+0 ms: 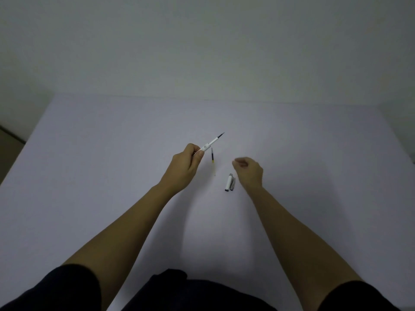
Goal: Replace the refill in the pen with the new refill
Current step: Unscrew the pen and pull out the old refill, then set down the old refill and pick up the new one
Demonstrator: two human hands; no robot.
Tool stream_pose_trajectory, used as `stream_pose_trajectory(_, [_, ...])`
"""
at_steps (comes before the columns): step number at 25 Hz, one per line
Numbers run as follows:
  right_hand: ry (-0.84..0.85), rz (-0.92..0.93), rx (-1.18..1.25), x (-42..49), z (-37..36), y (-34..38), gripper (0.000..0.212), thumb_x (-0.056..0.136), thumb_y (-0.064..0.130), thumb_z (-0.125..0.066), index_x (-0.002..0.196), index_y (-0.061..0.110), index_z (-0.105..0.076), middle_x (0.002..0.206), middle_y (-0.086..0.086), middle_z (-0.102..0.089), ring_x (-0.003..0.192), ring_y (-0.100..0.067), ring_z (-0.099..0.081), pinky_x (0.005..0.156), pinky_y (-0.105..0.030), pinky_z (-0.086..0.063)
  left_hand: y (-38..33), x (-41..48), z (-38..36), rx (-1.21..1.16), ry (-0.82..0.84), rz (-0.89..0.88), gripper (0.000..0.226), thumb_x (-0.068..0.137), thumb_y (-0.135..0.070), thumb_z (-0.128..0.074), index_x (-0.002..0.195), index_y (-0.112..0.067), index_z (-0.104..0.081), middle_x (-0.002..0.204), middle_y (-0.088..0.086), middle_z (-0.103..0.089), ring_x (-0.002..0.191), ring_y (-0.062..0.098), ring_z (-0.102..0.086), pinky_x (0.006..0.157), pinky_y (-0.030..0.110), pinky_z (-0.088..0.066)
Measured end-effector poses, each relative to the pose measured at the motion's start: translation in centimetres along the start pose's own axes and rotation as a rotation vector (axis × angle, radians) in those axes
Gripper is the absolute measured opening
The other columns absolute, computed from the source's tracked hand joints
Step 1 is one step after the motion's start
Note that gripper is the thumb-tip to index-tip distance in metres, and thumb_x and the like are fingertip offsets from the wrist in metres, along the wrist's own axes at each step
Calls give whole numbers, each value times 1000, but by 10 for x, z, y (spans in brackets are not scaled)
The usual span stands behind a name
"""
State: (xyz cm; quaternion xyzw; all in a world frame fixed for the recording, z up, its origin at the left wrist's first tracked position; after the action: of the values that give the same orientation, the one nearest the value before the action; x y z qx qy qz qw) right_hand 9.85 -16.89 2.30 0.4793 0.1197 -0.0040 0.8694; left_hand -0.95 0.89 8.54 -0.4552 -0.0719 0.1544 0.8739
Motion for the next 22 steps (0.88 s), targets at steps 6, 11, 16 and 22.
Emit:
stream_pose_trajectory(6, [367,244,514,-9,-8,87,15,89,16,-61,100,13,-70,96,10,-70,86,-2,-68,79,-17,-54,-7,3,-9,-4,-34,-5,24,98,-36,-35,87,-18,-44,60,-7,-45,49,9,-36,46,22,-30])
stream_pose_trajectory(11, [290,104,709,11,-7,94,13,91,16,-57,100,12,-66,90,1,-68,80,-2,-66,68,-12,-53,5,3,-12,29,23,31,22,99,-36,-35,88,-18,-43,63,-2,-49,51,12,-39,48,26,-32])
stream_pose_trajectory(16, [98,-107,663,52,-13,73,27,86,16,-64,108,-1,-63,86,-5,-66,74,-6,-61,64,-13,-52,27,10,-9,61,28,117,28,98,-39,-35,88,-14,-44,60,-4,-46,50,12,-38,47,25,-29])
stream_pose_trajectory(22, [70,2,-62,73,-47,24,26,79,22,-72,96,2,-68,94,-15,-73,82,-23,-67,76,-26,-49,38,47,-6,68,10,133,27,98,-37,-36,88,-14,-45,60,-4,-47,48,11,-39,46,25,-29])
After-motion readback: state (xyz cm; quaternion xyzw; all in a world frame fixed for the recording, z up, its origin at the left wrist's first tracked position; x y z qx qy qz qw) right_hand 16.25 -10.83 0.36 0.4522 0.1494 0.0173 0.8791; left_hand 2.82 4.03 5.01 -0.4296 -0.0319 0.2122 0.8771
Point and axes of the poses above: each hand's wrist, its own x-axis towards the middle knuckle, its own z-axis out of the back of the hand, y = z × x, the point moved 4 cm from there along x, towards the middle knuckle
